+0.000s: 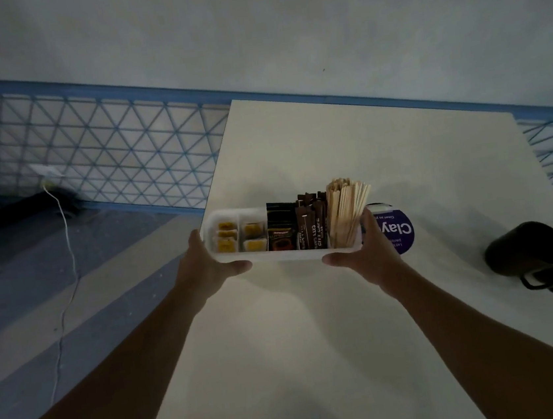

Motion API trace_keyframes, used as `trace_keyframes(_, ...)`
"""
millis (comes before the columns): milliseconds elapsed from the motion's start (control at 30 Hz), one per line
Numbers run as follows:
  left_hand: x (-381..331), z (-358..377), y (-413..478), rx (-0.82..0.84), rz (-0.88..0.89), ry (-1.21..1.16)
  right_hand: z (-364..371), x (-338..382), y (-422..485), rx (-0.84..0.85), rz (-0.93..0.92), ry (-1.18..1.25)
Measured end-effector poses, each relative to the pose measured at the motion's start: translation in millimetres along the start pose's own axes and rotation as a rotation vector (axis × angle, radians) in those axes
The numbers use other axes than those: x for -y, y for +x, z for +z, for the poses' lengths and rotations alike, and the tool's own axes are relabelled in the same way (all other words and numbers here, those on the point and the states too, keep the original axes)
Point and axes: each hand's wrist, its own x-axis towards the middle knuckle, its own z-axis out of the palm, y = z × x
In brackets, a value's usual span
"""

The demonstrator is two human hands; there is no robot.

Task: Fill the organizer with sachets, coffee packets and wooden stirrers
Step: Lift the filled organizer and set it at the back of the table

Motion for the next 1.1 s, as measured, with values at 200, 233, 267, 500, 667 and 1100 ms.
trace_keyframes(200, 19, 11, 14, -0.013, 0.016, -0.047, 16, -1, -3, -0.077, -0.032, 0.033)
trace_keyframes(233, 24, 13, 18, -0.019, 0.017, -0.049, 17, -2, -2, -0.087, -0.038, 0.039)
trace_keyframes(267, 26, 14, 20, -0.026, 0.022, -0.051, 18, -2, -2, -0.094, -0.047, 0.044)
trace_keyframes(500, 24, 17, 27, -0.014, 0.082, -0.132, 20, -8, 2, -0.128, -0.024, 0.031)
trace_keyframes(667, -1, 22, 25, -0.065, 0.123, -0.161, 12, -7, 12, -0.149, -0.031, 0.028)
trace_keyframes(1100, -78, 33, 116, -0.059, 0.239, -0.173, -39, 32, 103, -0.210, -0.076, 0.043)
